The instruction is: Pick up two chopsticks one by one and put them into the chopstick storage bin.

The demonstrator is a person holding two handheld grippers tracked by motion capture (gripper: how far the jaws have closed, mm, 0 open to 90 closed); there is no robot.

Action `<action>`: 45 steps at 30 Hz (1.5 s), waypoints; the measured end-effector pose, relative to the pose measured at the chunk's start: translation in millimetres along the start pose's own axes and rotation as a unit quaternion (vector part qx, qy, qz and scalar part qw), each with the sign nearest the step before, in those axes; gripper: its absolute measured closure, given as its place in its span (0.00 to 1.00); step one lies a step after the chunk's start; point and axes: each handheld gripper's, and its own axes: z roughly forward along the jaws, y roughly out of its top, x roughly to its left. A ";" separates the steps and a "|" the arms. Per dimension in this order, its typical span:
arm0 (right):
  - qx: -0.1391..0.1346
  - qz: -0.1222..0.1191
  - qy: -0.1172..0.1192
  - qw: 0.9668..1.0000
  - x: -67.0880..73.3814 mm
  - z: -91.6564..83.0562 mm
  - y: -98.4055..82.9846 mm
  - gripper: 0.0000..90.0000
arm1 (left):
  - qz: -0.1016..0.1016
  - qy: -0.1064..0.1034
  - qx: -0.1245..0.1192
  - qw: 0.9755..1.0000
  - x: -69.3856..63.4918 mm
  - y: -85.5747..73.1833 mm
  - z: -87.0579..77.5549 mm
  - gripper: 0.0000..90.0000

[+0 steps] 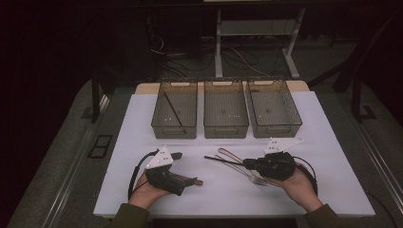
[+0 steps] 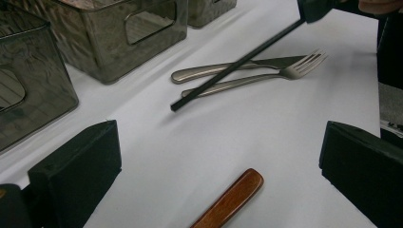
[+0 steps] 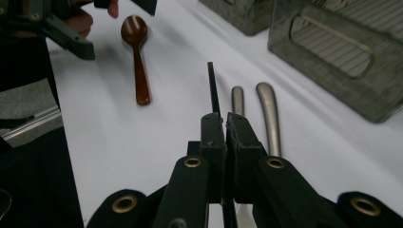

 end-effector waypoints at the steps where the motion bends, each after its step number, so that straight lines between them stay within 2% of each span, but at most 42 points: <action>1: -0.004 0.000 -0.002 1.000 -0.8 -0.6 1.4 0.95 | 0.001 0.000 0.000 1.000 0.1 0.1 0.1 0.00; 7: -0.020 0.000 -0.002 1.000 -6.6 -4.4 11.4 0.95 | -0.007 0.001 -0.004 1.000 -0.4 -0.3 1.1 0.00; 22: -0.057 0.008 0.003 0.998 -20.8 -8.2 47.2 0.95 | -0.005 0.001 -0.003 1.000 0.5 -0.2 0.5 0.00; 27: -0.071 0.003 0.001 0.997 -24.0 -9.0 64.4 0.95 | -0.003 0.000 -0.001 1.000 0.5 -0.1 0.8 0.00; 36: -0.073 0.003 -0.004 0.997 -31.6 12.1 98.4 0.95 | -0.002 -0.001 -0.001 1.000 0.8 -0.2 0.7 0.00; 45: -0.059 0.001 -0.024 0.998 -37.8 42.3 130.2 0.95 | -0.004 -0.002 -0.001 1.000 0.8 -0.3 1.1 0.00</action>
